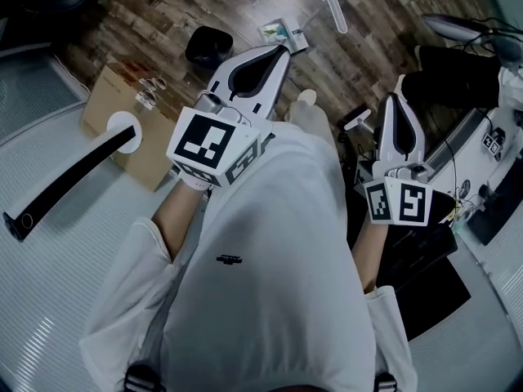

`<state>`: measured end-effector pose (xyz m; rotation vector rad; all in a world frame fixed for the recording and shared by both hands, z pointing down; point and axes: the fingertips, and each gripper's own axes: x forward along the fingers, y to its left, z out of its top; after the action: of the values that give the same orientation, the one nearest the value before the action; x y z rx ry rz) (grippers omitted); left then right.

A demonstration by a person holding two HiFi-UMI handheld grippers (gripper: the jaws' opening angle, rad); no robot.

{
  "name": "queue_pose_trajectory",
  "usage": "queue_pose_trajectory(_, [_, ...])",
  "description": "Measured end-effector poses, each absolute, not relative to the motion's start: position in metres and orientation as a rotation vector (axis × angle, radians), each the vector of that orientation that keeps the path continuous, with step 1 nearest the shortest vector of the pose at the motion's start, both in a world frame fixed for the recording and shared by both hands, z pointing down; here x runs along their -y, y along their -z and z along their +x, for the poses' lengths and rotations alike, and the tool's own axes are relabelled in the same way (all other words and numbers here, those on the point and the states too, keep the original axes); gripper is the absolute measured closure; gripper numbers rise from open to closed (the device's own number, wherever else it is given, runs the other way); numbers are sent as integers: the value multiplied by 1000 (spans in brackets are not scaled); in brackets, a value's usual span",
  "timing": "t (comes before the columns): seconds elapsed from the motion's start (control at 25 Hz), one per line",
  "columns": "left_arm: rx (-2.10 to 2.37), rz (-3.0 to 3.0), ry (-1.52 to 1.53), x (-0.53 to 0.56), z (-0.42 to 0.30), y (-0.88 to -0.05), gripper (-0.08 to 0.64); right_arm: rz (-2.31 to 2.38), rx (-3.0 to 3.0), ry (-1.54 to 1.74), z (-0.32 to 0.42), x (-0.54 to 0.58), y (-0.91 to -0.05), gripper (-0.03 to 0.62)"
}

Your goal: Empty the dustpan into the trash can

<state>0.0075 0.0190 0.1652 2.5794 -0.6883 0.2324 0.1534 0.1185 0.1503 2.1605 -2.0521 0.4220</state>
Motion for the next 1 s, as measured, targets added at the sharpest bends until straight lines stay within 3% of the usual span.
queue_pose_trajectory(1.0, [737,2506,-399,-8,75,-205,554,2014,2185,-559,201,-59,-203,581])
